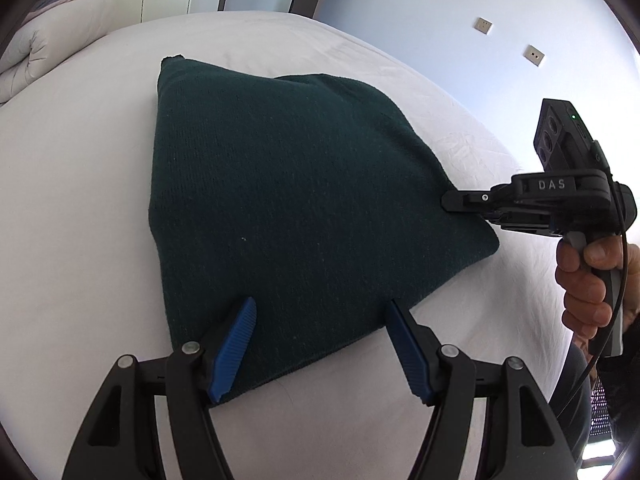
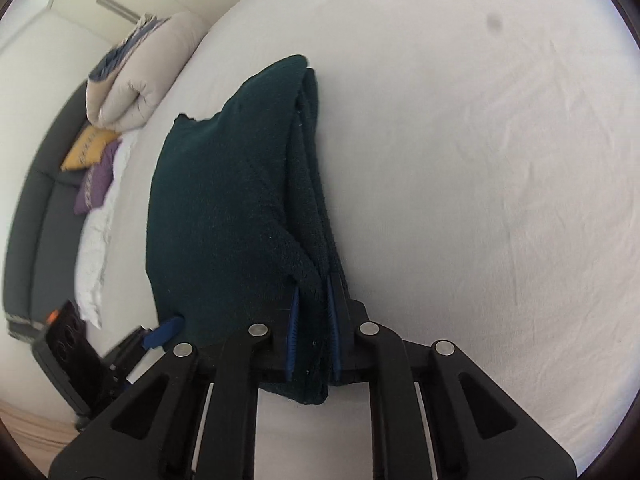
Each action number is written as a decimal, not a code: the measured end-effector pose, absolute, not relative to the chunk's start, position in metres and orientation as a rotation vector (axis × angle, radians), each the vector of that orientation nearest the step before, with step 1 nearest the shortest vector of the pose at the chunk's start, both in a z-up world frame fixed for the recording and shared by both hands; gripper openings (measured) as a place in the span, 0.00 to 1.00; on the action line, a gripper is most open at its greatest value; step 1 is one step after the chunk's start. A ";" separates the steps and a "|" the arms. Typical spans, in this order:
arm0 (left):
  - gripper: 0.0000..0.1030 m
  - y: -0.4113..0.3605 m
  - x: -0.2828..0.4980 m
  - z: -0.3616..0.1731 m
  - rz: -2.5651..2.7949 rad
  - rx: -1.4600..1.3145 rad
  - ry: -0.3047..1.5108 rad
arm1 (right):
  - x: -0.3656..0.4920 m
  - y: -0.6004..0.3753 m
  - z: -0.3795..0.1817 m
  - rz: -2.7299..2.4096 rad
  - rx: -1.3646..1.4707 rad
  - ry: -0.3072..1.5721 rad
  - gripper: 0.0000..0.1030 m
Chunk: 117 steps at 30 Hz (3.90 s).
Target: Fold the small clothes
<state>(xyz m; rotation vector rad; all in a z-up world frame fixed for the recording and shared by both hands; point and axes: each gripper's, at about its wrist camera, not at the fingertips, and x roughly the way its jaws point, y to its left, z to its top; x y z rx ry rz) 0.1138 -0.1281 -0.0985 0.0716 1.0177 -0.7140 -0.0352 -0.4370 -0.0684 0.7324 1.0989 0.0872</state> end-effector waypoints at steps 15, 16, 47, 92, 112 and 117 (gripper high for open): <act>0.71 -0.134 0.108 -0.103 -0.702 0.111 0.999 | -0.013 -0.408 -0.012 0.220 0.730 0.944 0.15; 0.71 -0.134 0.108 -0.102 -0.701 0.111 0.999 | -0.005 -0.403 -0.019 0.237 0.731 0.965 0.15; 0.72 -0.084 0.240 -0.110 -0.640 -0.336 1.221 | 0.091 -0.433 -0.073 0.177 0.823 1.096 0.46; 0.51 0.084 0.063 -0.086 -0.459 -0.124 1.184 | 0.038 -0.166 -0.092 0.206 0.579 1.158 0.23; 0.55 0.063 0.033 -0.032 -0.394 0.049 0.991 | -0.005 -0.158 -0.018 0.430 0.614 0.961 0.28; 0.55 0.041 0.043 -0.062 -0.364 0.089 0.998 | -0.001 -0.180 -0.086 0.310 0.723 1.076 0.07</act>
